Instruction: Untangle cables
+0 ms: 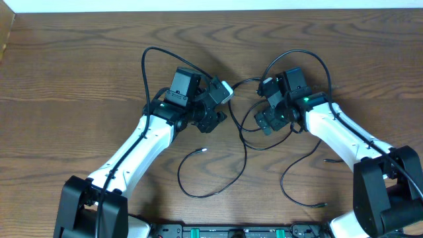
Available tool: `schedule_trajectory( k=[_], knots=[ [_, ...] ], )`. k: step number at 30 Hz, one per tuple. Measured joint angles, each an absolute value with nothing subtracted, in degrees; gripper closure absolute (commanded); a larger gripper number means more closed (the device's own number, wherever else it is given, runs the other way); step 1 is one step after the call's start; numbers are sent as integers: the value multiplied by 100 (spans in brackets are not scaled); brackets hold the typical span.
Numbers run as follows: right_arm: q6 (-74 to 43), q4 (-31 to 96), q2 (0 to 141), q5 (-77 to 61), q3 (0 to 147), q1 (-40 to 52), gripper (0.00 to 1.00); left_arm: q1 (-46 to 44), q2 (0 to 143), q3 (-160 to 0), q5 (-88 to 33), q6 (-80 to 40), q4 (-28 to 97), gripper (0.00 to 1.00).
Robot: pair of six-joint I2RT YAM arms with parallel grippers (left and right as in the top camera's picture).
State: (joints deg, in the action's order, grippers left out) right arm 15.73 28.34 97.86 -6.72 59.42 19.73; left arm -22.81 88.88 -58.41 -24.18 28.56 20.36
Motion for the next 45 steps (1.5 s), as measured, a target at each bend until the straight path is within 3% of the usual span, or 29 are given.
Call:
schedule_trajectory(
  k=[12,24,28,30,36,40,42,45],
  knots=[
    [3494,3105,9808,-1004,5942,1813,1,-2281,8888,-5841,-2434,2858,2034,37],
    [4169,3013,10639,-1245,6020,1693,1,-2281,8888,-5841,-2436,2858,2029,38],
    [4285,2932,10761,-1337,6121,1684,12,-2281,8888,-5841,-2453,2858,2029,37],
    [4298,2897,10816,-1382,6176,1682,25,-2281,8888,-5841,-2456,2858,2032,38],
    [4357,2808,10890,-1520,6228,1680,47,-2281,8888,-5841,-2475,2858,2032,37],
    [4381,2757,10906,-1584,6230,1678,77,-2281,8888,-5841,-2477,2858,2032,37],
    [4407,2731,10912,-1610,6230,1678,99,-2281,8888,-5841,-2477,2858,2032,38],
    [4370,2770,10912,-1726,6226,1673,99,-2281,8888,-5841,-2477,2858,2032,37]
  ],
)
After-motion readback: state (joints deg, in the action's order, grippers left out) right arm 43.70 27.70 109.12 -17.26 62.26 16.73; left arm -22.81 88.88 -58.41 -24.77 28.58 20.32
